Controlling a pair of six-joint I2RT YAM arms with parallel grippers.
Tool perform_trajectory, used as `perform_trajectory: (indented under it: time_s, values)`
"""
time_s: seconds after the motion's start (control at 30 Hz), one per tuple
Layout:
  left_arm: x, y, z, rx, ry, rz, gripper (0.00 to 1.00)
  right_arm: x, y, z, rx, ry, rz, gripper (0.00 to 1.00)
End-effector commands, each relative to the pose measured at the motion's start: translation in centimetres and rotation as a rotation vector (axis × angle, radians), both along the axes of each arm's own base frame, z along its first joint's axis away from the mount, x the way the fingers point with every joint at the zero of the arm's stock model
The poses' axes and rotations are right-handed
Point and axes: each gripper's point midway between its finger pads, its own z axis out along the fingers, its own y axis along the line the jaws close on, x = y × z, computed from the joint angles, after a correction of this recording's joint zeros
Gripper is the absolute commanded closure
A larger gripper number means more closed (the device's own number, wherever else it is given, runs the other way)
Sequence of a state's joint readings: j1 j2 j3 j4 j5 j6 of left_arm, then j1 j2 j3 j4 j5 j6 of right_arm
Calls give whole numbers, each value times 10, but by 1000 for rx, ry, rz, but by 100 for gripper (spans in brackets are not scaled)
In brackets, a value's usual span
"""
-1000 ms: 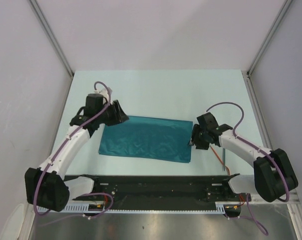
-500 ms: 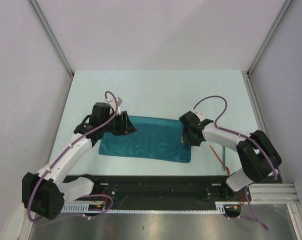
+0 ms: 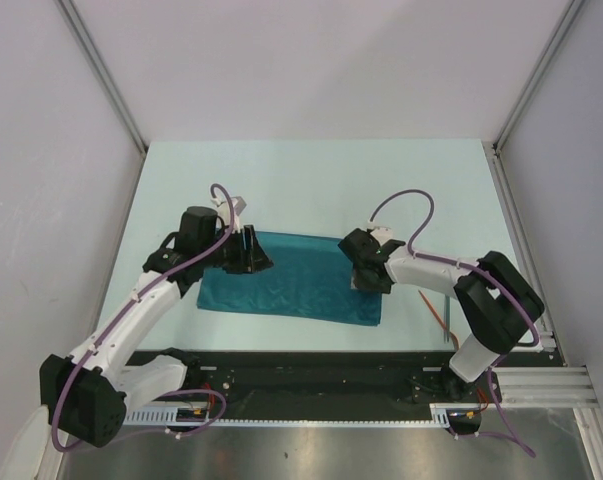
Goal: Fold the napkin into a case and place the utensils inside
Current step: Pick up the rectangle-folded napkin from the center of the board.
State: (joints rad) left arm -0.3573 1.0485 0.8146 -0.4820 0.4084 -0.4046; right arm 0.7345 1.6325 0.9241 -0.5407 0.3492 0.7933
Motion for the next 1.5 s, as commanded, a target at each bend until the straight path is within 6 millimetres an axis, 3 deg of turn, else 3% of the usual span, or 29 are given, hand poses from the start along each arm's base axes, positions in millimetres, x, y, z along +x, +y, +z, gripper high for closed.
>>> perform_trajectory:
  time_s: [0.0, 0.1, 0.23, 0.43, 0.8, 0.9, 1.13, 1.47]
  values:
    - [-1, -5, 20, -17, -69, -55, 46, 7, -4, 15, -66, -25, 5, 44]
    - [-1, -5, 21, -19, -71, -55, 46, 17, -2, 43, -56, -73, 10, 39]
    - [-2, -7, 22, -32, -67, -58, 46, 21, -10, 53, -28, -74, 5, 28]
    - [-3, -8, 20, -34, -61, -63, 46, 20, -14, 34, -3, -26, 18, 20]
    - [-2, -6, 18, -19, -54, -66, 46, 15, -6, -2, 31, 32, 27, 19]
    - [-3, -6, 16, -17, -48, -66, 46, 11, -8, -8, 33, 41, 22, 20]
    - [-4, -8, 17, -30, -40, -74, 46, -9, -4, -35, 48, 108, 11, 33]
    - [-5, -4, 15, -17, -28, -68, 45, -15, 13, -53, 90, 118, 40, 63]
